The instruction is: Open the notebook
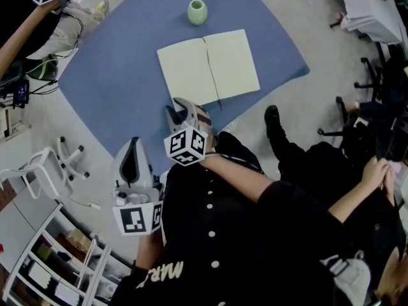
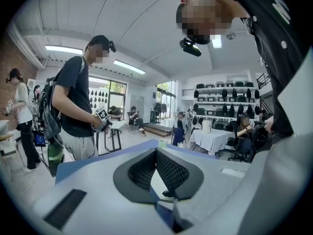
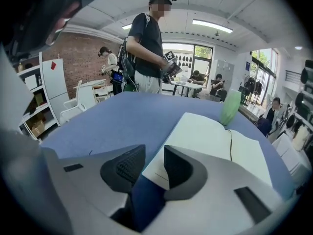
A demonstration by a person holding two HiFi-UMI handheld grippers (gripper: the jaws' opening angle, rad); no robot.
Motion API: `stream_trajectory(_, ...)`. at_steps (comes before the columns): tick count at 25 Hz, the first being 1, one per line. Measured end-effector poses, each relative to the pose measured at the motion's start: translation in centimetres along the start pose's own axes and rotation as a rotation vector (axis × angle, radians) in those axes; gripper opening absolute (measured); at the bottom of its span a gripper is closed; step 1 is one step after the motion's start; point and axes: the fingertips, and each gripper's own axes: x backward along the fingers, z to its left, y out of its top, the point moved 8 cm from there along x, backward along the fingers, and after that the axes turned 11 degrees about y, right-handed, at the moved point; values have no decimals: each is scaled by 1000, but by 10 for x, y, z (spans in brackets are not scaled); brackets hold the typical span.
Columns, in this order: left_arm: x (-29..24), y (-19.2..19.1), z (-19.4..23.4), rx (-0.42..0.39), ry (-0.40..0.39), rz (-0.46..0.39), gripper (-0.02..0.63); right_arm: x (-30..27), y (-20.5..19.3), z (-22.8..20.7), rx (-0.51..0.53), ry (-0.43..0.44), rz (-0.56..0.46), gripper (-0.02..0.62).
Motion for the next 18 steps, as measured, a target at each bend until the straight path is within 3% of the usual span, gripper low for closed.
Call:
stream_trajectory(7,7,18,-12,4,-18,-44,3,41,14,-13,-105,65,-82,122)
stream_trajectory(13,18,45,-25,11,-34,-108,3,116,40,-47,-132,27,-243,12)
stream_trajectory(18,26,71,-37,6,-50,-186,3,199,67,-76,-163,39,-409,5)
